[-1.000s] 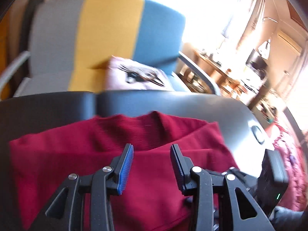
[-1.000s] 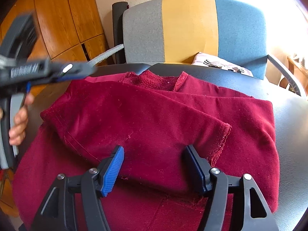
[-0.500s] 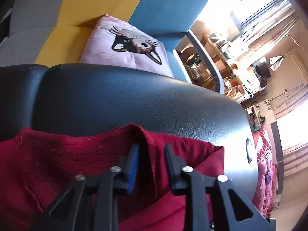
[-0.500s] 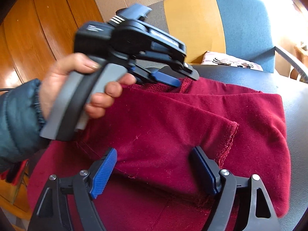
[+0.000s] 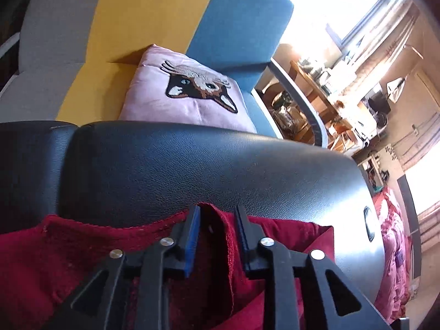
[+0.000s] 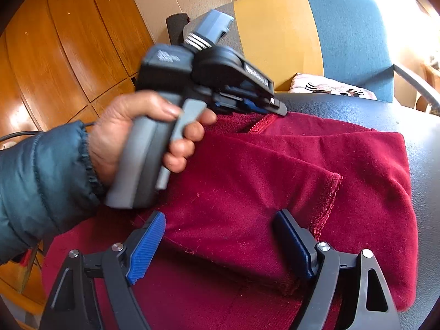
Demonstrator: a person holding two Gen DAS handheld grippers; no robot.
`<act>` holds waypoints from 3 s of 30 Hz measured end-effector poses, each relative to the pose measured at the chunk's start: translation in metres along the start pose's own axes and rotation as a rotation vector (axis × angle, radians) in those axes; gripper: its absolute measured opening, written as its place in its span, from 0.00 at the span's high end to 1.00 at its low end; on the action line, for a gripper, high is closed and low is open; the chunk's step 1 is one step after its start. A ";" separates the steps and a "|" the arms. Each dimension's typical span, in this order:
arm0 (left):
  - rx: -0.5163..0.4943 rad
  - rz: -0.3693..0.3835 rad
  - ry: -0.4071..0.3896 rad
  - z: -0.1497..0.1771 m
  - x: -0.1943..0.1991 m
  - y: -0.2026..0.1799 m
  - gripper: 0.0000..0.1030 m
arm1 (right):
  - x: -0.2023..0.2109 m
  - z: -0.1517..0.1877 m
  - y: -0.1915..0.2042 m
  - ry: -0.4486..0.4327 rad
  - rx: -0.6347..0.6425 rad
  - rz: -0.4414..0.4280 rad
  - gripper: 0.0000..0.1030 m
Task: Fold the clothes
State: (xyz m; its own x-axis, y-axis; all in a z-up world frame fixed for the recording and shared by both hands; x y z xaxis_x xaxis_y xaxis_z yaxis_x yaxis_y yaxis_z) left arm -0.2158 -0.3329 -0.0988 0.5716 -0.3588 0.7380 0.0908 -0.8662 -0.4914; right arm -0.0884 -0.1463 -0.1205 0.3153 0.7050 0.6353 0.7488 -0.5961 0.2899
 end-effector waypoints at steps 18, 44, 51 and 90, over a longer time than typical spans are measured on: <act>0.135 -0.196 -0.078 0.026 0.068 0.109 0.93 | -0.002 -0.002 0.002 0.010 0.007 0.008 0.17; 0.025 -0.376 -0.232 0.091 0.142 0.095 0.72 | -0.007 -0.005 0.005 0.024 0.029 0.079 0.17; 0.074 -0.362 -0.265 0.105 0.138 0.118 0.69 | -0.010 -0.005 0.010 0.040 0.050 0.101 0.15; 0.221 -0.161 -0.146 0.361 0.296 0.136 0.57 | 0.183 0.187 0.049 0.102 -0.355 -0.381 0.00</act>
State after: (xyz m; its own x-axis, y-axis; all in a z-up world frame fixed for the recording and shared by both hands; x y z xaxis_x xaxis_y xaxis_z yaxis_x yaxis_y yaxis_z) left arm 0.2596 -0.4308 -0.1142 0.6449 -0.1553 0.7483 0.3561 -0.8054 -0.4740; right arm 0.1154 0.0250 -0.1243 -0.0125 0.8665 0.4991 0.5499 -0.4109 0.7271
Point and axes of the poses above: each gripper's, at about its wrist camera, not at the fingertips, and x roughly against the way its jaws point, y to its left, z to its underside, the point moved 2 cm from there along -x, roughly the way its jaws point, and after that the axes turned 1 degree about x, right-handed, at the moved point
